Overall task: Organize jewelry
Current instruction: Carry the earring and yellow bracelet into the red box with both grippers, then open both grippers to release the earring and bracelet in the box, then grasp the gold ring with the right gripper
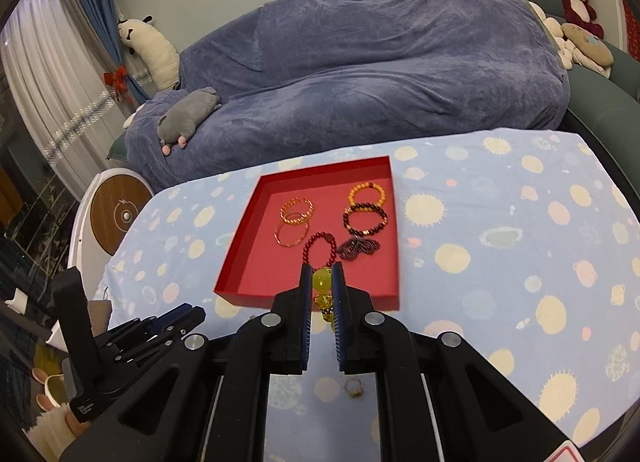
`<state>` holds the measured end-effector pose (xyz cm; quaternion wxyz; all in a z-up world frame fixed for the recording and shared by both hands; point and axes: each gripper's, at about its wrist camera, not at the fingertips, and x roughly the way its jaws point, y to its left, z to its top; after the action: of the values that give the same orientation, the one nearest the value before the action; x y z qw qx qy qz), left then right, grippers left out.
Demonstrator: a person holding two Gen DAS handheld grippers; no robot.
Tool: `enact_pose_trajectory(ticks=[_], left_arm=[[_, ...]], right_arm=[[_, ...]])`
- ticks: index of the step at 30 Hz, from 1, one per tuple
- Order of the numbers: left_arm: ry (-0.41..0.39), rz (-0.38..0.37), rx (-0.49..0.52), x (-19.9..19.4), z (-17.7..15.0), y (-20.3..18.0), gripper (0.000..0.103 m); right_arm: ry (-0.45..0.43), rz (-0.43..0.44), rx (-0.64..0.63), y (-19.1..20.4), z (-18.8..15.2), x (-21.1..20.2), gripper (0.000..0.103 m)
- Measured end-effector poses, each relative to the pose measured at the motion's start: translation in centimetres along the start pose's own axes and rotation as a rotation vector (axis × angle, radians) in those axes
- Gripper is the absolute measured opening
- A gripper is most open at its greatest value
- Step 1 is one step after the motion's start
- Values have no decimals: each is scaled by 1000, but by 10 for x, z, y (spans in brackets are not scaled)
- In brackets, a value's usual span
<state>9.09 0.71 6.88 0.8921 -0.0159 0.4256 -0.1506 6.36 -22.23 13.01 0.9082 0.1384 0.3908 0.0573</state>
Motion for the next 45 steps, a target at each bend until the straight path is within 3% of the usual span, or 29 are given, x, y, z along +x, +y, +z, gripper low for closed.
enact_pose_trajectory(ticks=[5,8,17,21,22,24,25,27,33,40,45], left_arm=[[-53,-10,36,21,47,-13,19],[-38,-9,49,49,62,-19,19],[54,11,60,122,56,-18,19],[66,18,64,133,51,-16,22],[69,33,62,134,50,-16,28],[53,59,50,131,49,-16,56],[37,70,42,126,50,-15,58],[19,71,37,116,50,-13,59],[6,107,15,79,29,-6,61],[49,184,-14,47,-25,-3,61],[91,191,-37,39,-59,-2,61]], right_arm=[[6,85,13,12,30,42,10],[52,80,10,16,36,81,10],[192,16,3,-2,12,155,10],[182,-30,-9,-12,8,153,14],[178,-41,-8,-15,9,152,16],[157,-63,-10,-19,10,144,24],[142,-71,-12,-20,11,138,26],[117,-90,-17,-23,9,123,32],[111,-135,-18,-27,-27,75,35],[238,-172,-51,-25,-93,62,35],[312,-196,-101,-22,-121,74,35]])
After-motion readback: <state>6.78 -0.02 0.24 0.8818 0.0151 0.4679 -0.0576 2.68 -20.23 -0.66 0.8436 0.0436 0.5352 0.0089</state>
